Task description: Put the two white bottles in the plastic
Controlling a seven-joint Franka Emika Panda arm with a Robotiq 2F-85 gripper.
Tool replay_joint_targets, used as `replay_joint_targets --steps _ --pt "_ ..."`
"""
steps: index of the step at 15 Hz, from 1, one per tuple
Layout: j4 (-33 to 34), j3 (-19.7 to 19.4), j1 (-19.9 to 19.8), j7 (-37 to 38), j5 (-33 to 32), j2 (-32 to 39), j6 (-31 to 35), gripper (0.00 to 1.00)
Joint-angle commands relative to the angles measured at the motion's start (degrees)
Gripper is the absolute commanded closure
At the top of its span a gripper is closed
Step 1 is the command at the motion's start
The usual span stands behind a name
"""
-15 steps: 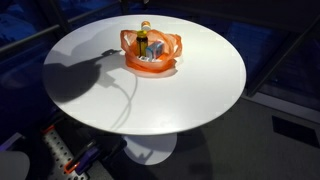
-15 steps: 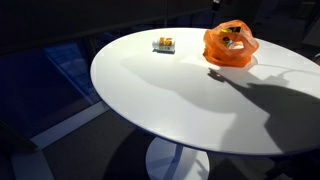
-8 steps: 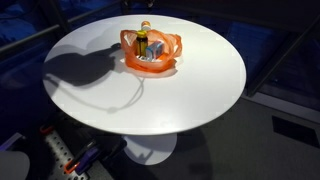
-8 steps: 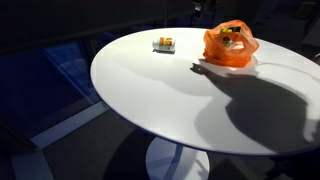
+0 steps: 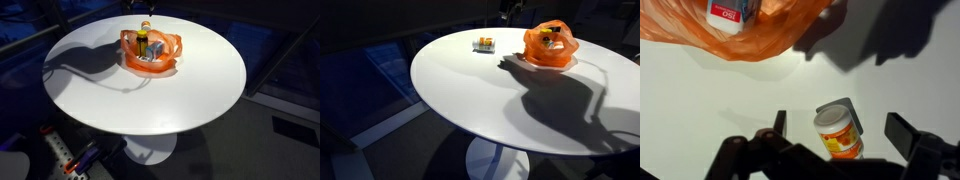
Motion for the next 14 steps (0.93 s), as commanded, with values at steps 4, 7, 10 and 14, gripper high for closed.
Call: replay_joint_targets --steps 4,7,10,14 --pt "1.94 -0.20 0.31 -0.80 0.10 2.34 -0.13 0.00" --pt "2.29 -0.18 0.47 -0.79 0.09 2.42 -0.32 0.00" --pt "2.46 -0.56 1.10 -0.17 -1.10 3.52 2.03 0.00" --pt "2.94 -0.13 1.28 -1.42 -0.68 5.67 5.56 0.00"
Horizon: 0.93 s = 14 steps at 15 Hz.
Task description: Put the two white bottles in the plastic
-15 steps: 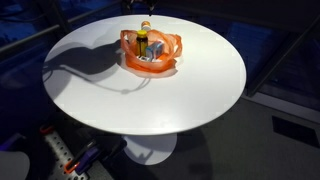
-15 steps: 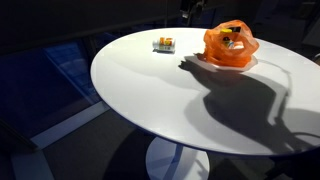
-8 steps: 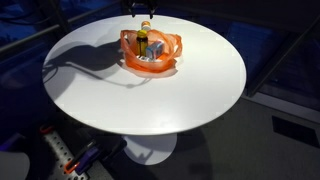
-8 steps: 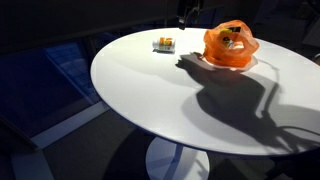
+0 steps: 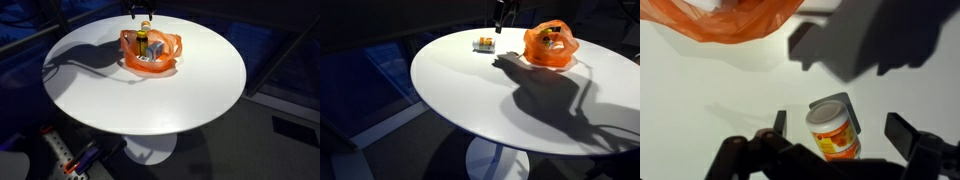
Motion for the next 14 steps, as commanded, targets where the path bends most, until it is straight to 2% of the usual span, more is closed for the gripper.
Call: replay_joint_targets --steps 1,14 --pt "0.96 -0.10 0.60 -0.87 -0.84 1.95 3.15 0.00" --pt "2.97 -0.01 0.37 -5.21 -0.84 8.07 14.18 0.00"
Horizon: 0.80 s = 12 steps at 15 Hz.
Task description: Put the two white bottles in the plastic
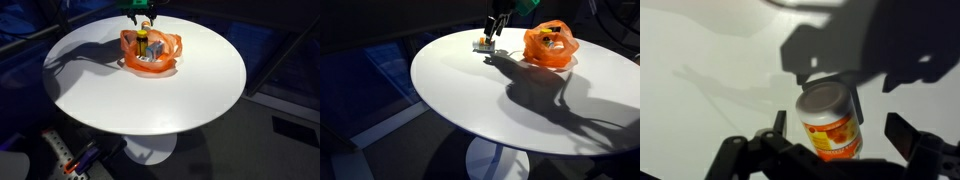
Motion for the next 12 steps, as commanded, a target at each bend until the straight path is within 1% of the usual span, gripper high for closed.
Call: replay_joint_targets --steps 1,6,7,8,10,12 --pt "2.73 0.40 -0.76 -2.36 -0.40 2.43 1.85 0.00" --pt "3.73 1.05 -1.49 -4.21 0.20 4.46 3.63 0.00" --pt "3.88 1.05 -1.51 -4.39 0.19 4.79 3.61 0.07" --pt "4.09 1.12 -1.57 -4.58 0.24 5.11 3.57 0.26" --pt "4.37 0.98 -1.41 -4.45 0.07 5.43 3.55 0.44" --pt "4.31 0.91 -1.36 -4.36 -0.02 5.15 3.64 0.60"
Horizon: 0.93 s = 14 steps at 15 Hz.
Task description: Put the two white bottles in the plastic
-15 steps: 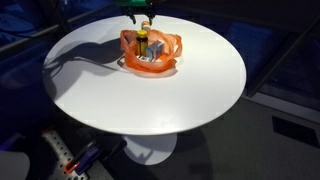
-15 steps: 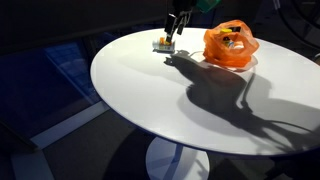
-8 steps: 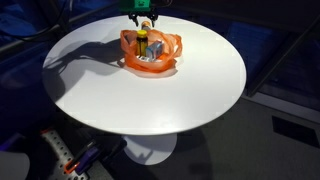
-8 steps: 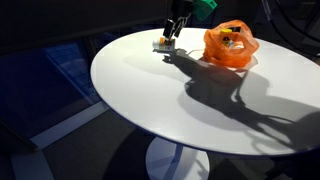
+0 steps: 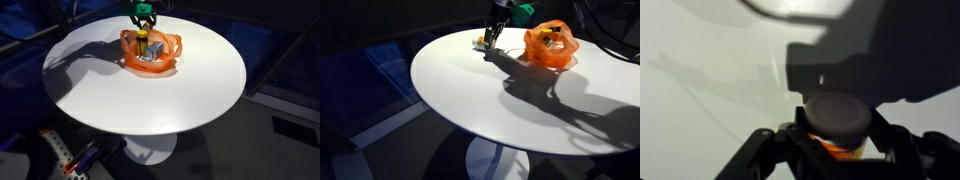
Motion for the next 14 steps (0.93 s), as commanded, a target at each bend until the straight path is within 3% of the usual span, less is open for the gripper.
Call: replay_joint_targets --steps 1,14 --pt "1.85 0.65 -0.73 -1.54 -0.14 0.41 0.29 0.63" --pt "-5.07 -0.08 -1.73 -0.43 0.02 -9.74 0.03 0.63"
